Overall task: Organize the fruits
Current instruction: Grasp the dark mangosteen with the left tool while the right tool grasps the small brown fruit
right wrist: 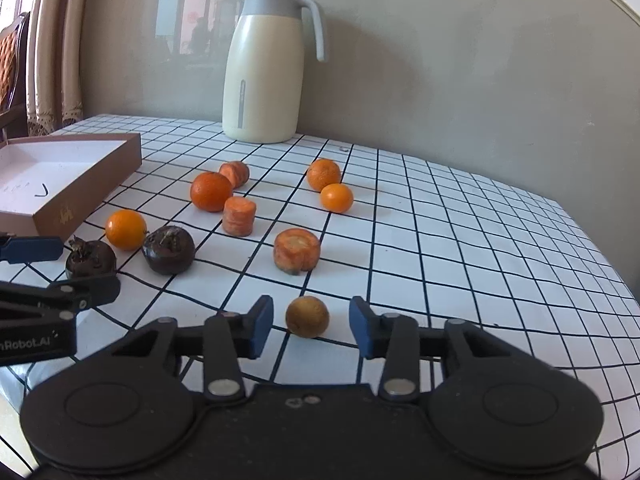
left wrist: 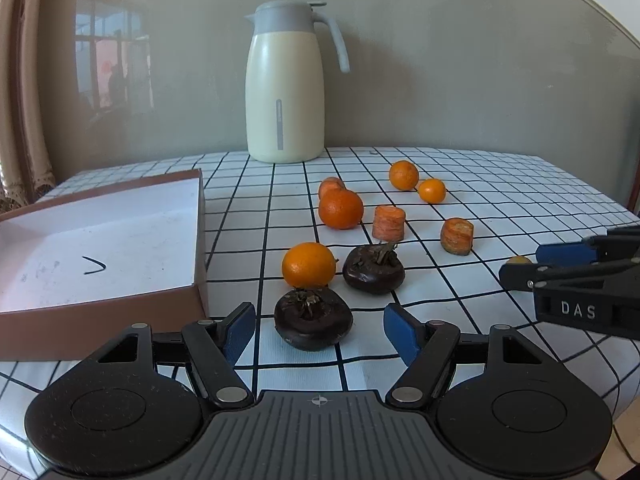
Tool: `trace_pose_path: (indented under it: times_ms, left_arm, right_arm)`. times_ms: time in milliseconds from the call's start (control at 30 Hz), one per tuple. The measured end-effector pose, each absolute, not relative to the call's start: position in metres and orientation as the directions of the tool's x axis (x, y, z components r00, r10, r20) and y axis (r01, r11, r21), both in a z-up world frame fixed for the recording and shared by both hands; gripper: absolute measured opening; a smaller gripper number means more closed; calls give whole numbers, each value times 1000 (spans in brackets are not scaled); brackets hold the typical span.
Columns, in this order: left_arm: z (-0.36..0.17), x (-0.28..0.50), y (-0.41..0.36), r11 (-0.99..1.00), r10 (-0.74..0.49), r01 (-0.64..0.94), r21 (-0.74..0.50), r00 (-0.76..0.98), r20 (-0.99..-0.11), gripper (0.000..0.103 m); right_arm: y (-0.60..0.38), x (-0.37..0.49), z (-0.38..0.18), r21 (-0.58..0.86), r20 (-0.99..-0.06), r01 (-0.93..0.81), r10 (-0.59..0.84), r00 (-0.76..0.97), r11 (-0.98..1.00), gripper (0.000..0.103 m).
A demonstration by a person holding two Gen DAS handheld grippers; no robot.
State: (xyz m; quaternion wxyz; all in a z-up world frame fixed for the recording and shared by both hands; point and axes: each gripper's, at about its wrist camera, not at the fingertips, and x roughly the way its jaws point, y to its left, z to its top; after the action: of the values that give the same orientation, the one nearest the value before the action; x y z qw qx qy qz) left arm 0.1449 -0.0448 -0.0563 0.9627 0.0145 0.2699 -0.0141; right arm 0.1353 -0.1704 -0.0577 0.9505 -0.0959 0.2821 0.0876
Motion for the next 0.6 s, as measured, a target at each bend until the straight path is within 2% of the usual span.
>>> trace_pose_path:
  times_ms: [200,300,367,400,433,600]
  left_arm:
    - [-60,155,-45,1000,-4,17,20,846,-534,72]
    - [-63,158,-48,1000,-3,16,20,841,-541,72]
    - [-64,159,-48,1000,-6,19,19,839,-545,64]
    - [-63,159,-49,1000,-5,20,20,840,-542,49]
    - [-62,160,-49,1000,-3,18,21,841,-541,45]
    - [-61,156,-47,1000,0,14,23,849,-529,45]
  right_arm:
    - [-171,142,-61,-142,-567,-210,94,818,967,24]
    - [-171,145,-64,-141,-580,-209,90,810,968,18]
    - [-172,146,-64,-136,-582,-211,94,808,968,16]
    - [-172,145,-64,-131,-582,-215,100,807,968,16]
    - [-171,145,-64,-132,-582,-216,101,807,968,16]
    - [-175,141,-61,-131,-566,-200,92,819,971,15]
